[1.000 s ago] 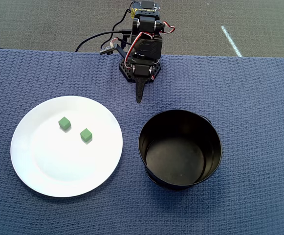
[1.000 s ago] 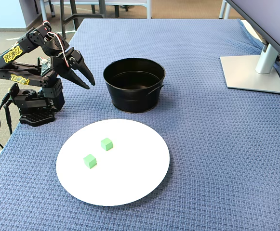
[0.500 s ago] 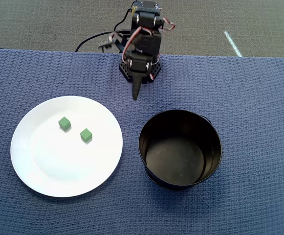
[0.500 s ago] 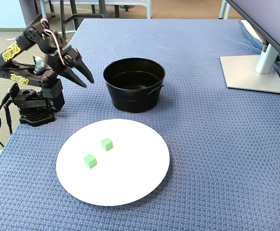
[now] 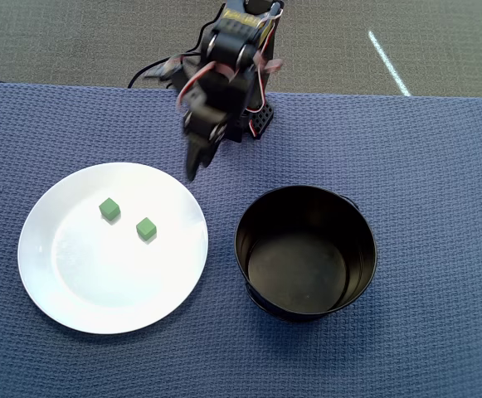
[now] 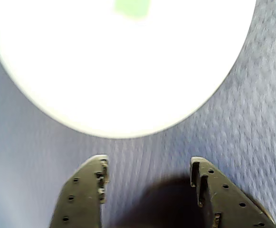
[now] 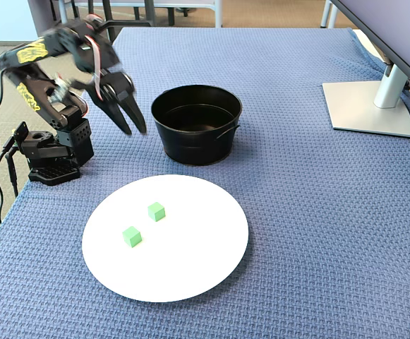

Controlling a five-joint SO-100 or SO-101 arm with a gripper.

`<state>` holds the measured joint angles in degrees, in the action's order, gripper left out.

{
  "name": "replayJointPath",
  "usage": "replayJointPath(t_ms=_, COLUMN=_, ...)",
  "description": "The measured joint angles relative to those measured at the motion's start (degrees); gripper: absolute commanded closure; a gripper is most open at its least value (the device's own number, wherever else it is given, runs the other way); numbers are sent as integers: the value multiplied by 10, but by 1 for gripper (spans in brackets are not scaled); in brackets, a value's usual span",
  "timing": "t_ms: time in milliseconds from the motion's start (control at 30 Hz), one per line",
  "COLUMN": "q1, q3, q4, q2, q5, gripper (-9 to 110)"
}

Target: Pick up the green cubes from the white plate and place them in the black recipient

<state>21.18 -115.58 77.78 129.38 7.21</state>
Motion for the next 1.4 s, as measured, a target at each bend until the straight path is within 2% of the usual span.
replayJointPath(t_ms=233, q1=43, q3=52, q4=-34, q2=-172, q5=-22, gripper=77)
replayJointPath(t_ms=467, q1=93, q3=72, q4=-62, q2=-260, q5=-91, gripper=77)
replayJointPath(t_ms=733, q1=148, q3=128, q4=-78, q2=-376, q5=-102, gripper=78)
replayJointPath(t_ms=1400, q1=155, q3=247, q4=-90, q2=-546, q5=-118, gripper=80)
